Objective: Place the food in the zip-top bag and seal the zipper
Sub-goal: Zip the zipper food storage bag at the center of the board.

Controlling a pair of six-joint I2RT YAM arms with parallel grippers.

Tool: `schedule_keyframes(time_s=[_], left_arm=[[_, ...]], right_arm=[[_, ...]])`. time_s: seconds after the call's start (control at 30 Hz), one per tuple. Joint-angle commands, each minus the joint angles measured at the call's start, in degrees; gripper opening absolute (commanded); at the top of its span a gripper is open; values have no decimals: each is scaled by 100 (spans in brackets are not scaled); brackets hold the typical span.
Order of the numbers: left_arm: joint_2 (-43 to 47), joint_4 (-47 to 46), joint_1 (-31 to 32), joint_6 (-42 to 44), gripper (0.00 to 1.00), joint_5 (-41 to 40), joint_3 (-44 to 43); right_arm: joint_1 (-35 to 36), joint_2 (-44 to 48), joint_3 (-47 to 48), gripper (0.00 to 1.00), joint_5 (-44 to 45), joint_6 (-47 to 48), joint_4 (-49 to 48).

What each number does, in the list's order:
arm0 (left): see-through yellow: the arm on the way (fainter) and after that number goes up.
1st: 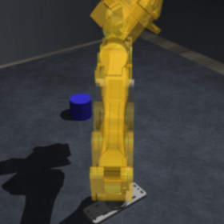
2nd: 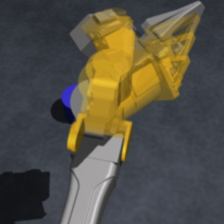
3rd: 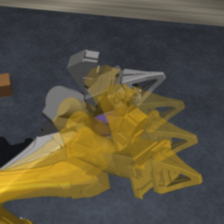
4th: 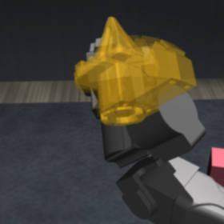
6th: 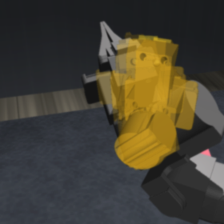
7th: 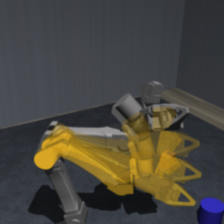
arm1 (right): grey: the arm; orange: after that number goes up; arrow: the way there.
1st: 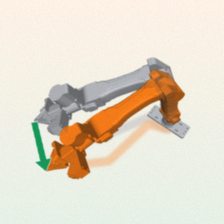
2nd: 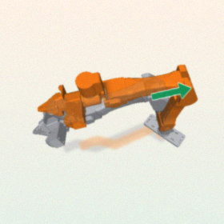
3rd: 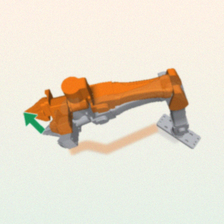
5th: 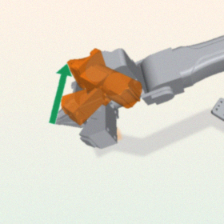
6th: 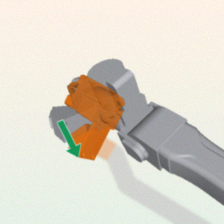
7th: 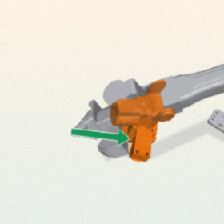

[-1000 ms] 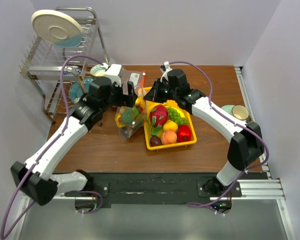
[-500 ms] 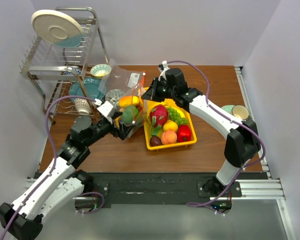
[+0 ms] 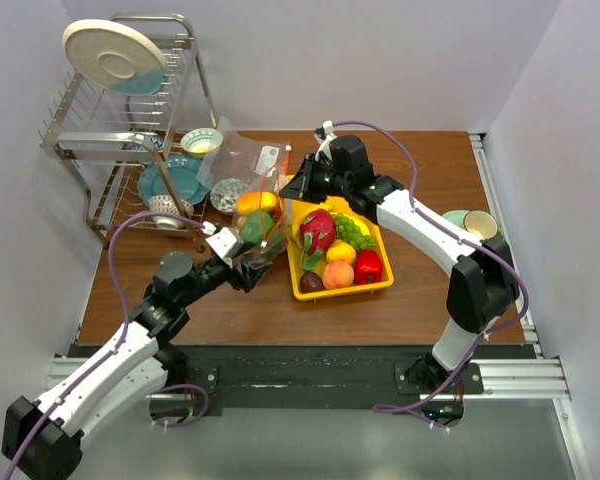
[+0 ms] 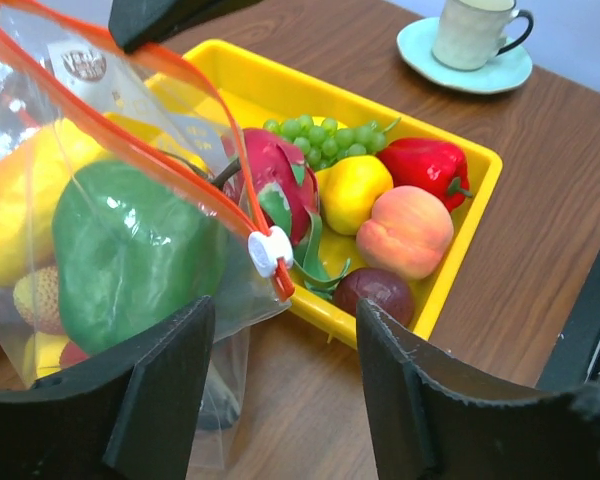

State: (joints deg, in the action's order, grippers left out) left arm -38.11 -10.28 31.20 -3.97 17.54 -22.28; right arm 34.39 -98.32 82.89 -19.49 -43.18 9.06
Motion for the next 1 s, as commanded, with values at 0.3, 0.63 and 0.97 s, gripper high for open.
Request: schedule_keyframes(time_s=[0.3, 0.63, 0.97], left_arm=[[-364, -589, 26, 143, 41, -347, -329], [-400, -281, 18, 28, 0, -480, -567], [-65, 369, 26, 159, 0, -541, -707]], right_arm=[[-20, 24, 271, 0, -231, -138, -300], [-20, 85, 192, 32, -301, -42, -221], [59, 463, 604, 64, -619, 1847, 1381]])
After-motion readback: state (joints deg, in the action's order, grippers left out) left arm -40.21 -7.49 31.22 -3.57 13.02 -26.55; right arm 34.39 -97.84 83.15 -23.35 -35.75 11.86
